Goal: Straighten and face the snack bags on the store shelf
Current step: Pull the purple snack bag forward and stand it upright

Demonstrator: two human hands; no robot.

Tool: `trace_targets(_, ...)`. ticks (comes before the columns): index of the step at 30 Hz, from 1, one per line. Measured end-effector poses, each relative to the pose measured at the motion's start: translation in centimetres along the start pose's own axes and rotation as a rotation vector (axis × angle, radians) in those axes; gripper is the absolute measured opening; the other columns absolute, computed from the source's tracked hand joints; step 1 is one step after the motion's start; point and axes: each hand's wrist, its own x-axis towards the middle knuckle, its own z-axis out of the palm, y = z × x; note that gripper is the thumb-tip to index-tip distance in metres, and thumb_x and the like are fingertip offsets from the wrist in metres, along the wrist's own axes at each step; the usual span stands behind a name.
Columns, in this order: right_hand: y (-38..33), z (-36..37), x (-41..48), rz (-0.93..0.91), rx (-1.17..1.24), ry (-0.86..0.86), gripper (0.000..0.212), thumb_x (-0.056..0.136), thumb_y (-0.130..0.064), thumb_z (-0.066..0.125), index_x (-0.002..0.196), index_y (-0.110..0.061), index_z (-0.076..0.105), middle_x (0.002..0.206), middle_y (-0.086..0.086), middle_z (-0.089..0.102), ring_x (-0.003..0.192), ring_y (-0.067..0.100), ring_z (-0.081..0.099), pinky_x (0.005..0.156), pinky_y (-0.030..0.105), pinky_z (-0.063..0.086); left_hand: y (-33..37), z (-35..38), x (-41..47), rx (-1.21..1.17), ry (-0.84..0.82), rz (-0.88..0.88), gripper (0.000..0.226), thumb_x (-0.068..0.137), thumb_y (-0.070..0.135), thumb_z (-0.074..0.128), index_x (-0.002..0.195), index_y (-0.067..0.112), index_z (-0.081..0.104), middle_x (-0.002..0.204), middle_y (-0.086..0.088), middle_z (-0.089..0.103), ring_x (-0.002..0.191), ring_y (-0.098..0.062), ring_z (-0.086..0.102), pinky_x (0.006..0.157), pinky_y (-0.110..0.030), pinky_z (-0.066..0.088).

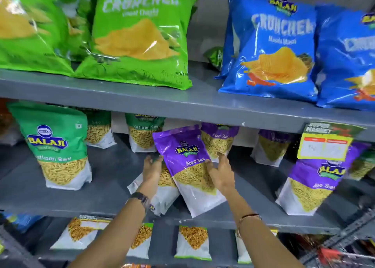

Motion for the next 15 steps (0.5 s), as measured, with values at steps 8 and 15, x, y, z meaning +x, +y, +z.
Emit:
trace_targets(8, 0.5, 2.0, 6.2, 0.252, 0.43, -0.193, 0.05, 0.078, -0.028, 0.068, 0.12, -0.007, 0.051, 0.12, 0.013, 0.058, 0.105, 0.024, 0.054, 0.093, 0.031, 0.041, -3.9, 2.2, 5.0, 0.017, -0.181, -0.018, 0.077, 0.046, 0.054, 0.074, 0.11, 0.014, 0.06, 0.111, -0.01, 0.068, 0.102, -0.028, 0.064, 0.098, -0.049, 0.048)
trace_targets(15, 1.4, 1.9, 5.6, 0.167, 0.557, -0.21, 0.027, 0.066, -0.024, 0.079, 0.084, -0.017, 0.061, 0.107, 0.023, 0.068, 0.1, 0.035, 0.064, 0.095, 0.05, 0.049, -1.6, 1.6, 1.2, -0.095, -0.286, 0.088, 0.035, 0.077, 0.007, 0.069, 0.109, 0.002, 0.057, 0.114, -0.023, 0.065, 0.106, -0.036, 0.061, 0.098, -0.048, 0.047)
